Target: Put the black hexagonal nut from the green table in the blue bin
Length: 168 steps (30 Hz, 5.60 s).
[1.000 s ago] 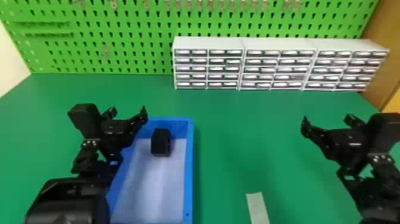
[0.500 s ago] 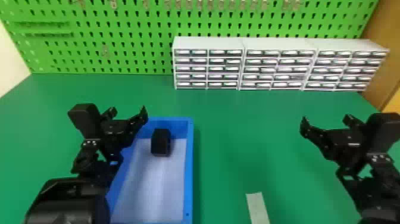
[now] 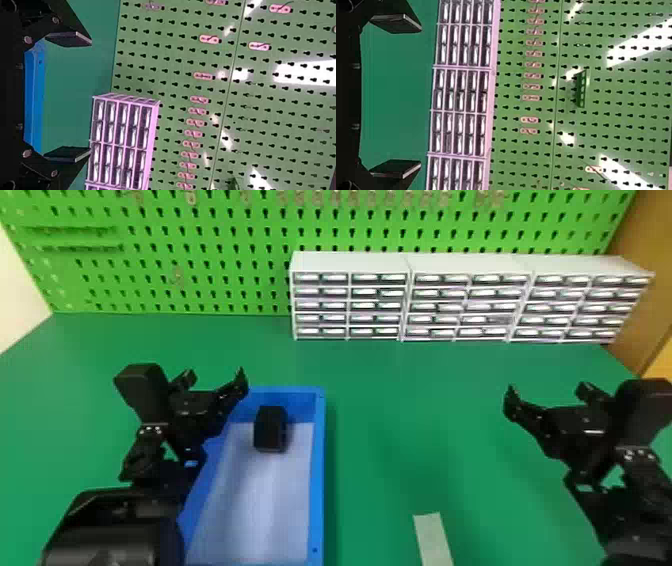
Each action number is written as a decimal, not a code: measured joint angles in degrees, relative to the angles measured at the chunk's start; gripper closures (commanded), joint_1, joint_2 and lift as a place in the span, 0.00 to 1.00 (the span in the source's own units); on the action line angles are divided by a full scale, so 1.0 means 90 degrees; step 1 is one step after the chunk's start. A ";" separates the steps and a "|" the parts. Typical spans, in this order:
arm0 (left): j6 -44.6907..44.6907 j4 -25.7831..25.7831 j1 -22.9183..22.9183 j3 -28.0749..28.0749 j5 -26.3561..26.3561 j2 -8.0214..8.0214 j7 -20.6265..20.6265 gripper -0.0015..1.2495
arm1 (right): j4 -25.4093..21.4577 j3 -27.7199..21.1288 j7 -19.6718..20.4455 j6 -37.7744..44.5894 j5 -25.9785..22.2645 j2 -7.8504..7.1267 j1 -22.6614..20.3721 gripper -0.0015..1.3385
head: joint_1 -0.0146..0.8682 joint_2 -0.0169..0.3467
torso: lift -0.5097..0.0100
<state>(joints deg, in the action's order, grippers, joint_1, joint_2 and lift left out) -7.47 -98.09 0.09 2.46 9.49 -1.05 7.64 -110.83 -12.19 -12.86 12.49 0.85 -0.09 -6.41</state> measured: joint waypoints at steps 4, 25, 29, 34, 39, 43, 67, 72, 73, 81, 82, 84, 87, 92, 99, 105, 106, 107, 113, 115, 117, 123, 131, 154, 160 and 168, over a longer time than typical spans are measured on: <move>0.0000 0.0000 0.0000 0.0000 0.0000 0.0000 0.0000 0.24 | 0.0000 0.0001 0.0002 0.0000 -0.0012 0.0000 -0.0001 0.08 | 0.79 0.19 | 0.79; 0.0000 0.0000 0.0000 0.0000 0.0000 0.0000 0.0001 0.24 | 0.0000 0.0009 0.0003 -0.0001 -0.0059 0.0000 -0.0020 0.08 | 0.79 0.19 | 0.79; 0.0000 0.0000 -0.0001 0.0000 0.0000 0.0000 0.0001 0.24 | 0.0000 0.0014 0.0003 -0.0001 -0.0068 0.0000 -0.0020 0.08 | 0.79 0.19 | 0.79; 0.0000 0.0000 -0.0006 -0.0005 0.0000 0.0000 0.0001 0.24 | 0.0000 0.0019 0.0003 -0.0001 -0.0075 0.0000 -0.0020 0.08 | 0.79 0.19 | 0.79; -0.0001 0.0000 -0.0009 -0.0010 0.0000 0.0000 0.0000 0.24 | 0.0011 0.0032 0.0000 -0.0001 -0.0084 0.0000 -0.0020 0.08 | 0.79 0.19 | 0.79; -0.0003 0.0000 -0.0010 -0.0010 -0.0004 0.0000 0.0000 0.24 | 0.0019 0.0044 0.0002 -0.0001 -0.0099 0.0000 -0.0014 0.08 | 0.79 0.19 | 0.79; -0.0005 0.0001 -0.0026 -0.0014 -0.0010 0.0000 0.0001 0.24 | 0.0032 0.0076 -0.0001 -0.0001 -0.0129 -0.0001 0.0019 0.08 | 0.79 0.19 | 0.79; -0.0002 0.0001 -0.0020 -0.0018 -0.0010 0.0000 0.0004 0.24 | 0.0031 0.0076 0.0002 -0.0001 -0.0153 -0.0003 0.0012 0.08 | 0.79 0.19 | 0.79; -0.0002 0.0001 -0.0019 -0.0018 -0.0010 0.0000 0.0004 0.24 | 0.0031 0.0076 0.0002 -0.0001 -0.0156 -0.0003 0.0012 0.08 | 0.79 0.19 | 0.79; 0.0000 0.0000 -0.0028 -0.0012 -0.0010 0.0000 0.0010 0.24 | 0.0032 0.0076 0.0002 -0.0001 -0.0163 -0.0005 0.0015 0.08 | 0.79 0.19 | 0.79; 0.0000 0.0000 -0.0028 -0.0011 -0.0010 0.0000 0.0010 0.24 | 0.0032 0.0076 0.0002 -0.0001 -0.0163 -0.0005 0.0014 0.08 | 0.79 0.19 | 0.79; 0.0000 0.0000 -0.0029 -0.0010 -0.0008 0.0000 0.0010 0.24 | 0.0032 0.0076 0.0002 -0.0001 -0.0163 -0.0005 0.0012 0.08 | 0.79 0.19 | 0.79; 0.0000 0.0000 -0.0031 -0.0011 -0.0004 0.0000 0.0009 0.24 | 0.0032 0.0076 0.0000 -0.0001 -0.0164 -0.0004 0.0011 0.08 | 0.79 0.19 | 0.79; 0.0000 0.0000 -0.0034 -0.0019 -0.0003 0.0000 0.0007 0.24 | 0.0032 0.0076 0.0002 -0.0001 -0.0164 -0.0002 0.0010 0.08 | 0.79 0.19 | 0.79; 0.0000 0.0000 -0.0027 -0.0019 -0.0005 0.0000 0.0009 0.24 | 0.0038 0.0076 0.0002 -0.0001 -0.0163 0.0000 0.0010 0.08 | 0.79 0.19 | 0.79; 0.0000 0.0000 -0.0028 -0.0019 -0.0006 0.0000 0.0009 0.24 | 0.0058 0.0081 0.0002 -0.0001 -0.0155 0.0000 0.0018 0.08 | 0.79 0.19 | 0.79; 0.0000 0.0000 -0.0028 -0.0018 -0.0005 0.0000 0.0009 0.24 | 0.0061 0.0084 0.0002 -0.0001 -0.0155 0.0000 0.0020 0.08 | 0.79 0.19 | 0.79; 0.0000 0.0000 -0.0028 -0.0016 -0.0005 0.0000 0.0009 0.24 | 0.0065 0.0088 0.0002 -0.0001 -0.0154 0.0000 0.0021 0.08 | 0.79 0.19 | 0.79; 0.0000 0.0000 -0.0028 -0.0010 -0.0008 0.0000 0.0010 0.24 | 0.0074 0.0104 0.0002 -0.0001 -0.0153 0.0000 0.0020 0.08 | 0.79 0.19 | 0.79; 0.0000 0.0000 -0.0028 -0.0010 -0.0009 0.0000 0.0010 0.24 | 0.0077 0.0106 0.0002 -0.0001 -0.0153 -0.0003 0.0020 0.08 | 0.79 0.19 | 0.79; 0.0000 0.0000 -0.0029 -0.0009 -0.0010 0.0000 0.0009 0.24 | 0.0083 0.0112 0.0002 -0.0001 -0.0153 -0.0007 0.0025 0.08 | 0.79 0.19 | 0.79; 0.0000 0.0000 -0.0029 -0.0001 -0.0010 0.0000 0.0008 0.24 | 0.0101 0.0140 0.0001 -0.0001 -0.0152 -0.0028 0.0044 0.08 | 0.79 0.19 | 0.79; 0.0000 0.0000 -0.0029 0.0005 -0.0010 0.0000 0.0009 0.24 | 0.0107 0.0145 0.0003 -0.0001 -0.0152 -0.0039 0.0052 0.08 | 0.79 0.19 | 0.79; 0.0000 0.0000 -0.0038 0.0002 -0.0010 0.0000 0.0009 0.24 | 0.0107 0.0164 0.0001 -0.0001 -0.0153 -0.0039 0.0068 0.08 | 0.79 0.19 | 0.79; 0.0000 0.0000 -0.0039 0.0002 -0.0010 0.0000 0.0009 0.24 | 0.0109 0.0171 0.0003 -0.0001 -0.0154 -0.0039 0.0068 0.08 | 0.79 0.19 | 0.79; 0.0000 0.0000 -0.0038 0.0008 -0.0008 0.0000 0.0009 0.24 | 0.0117 0.0161 0.0003 -0.0001 -0.0154 -0.0039 0.0060 0.08 | 0.79 0.19 | 0.79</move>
<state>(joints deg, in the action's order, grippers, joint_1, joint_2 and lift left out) -7.47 -98.09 -0.25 2.53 9.42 -1.05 7.73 -109.77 -10.74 -12.84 12.48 -0.53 -0.44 -5.88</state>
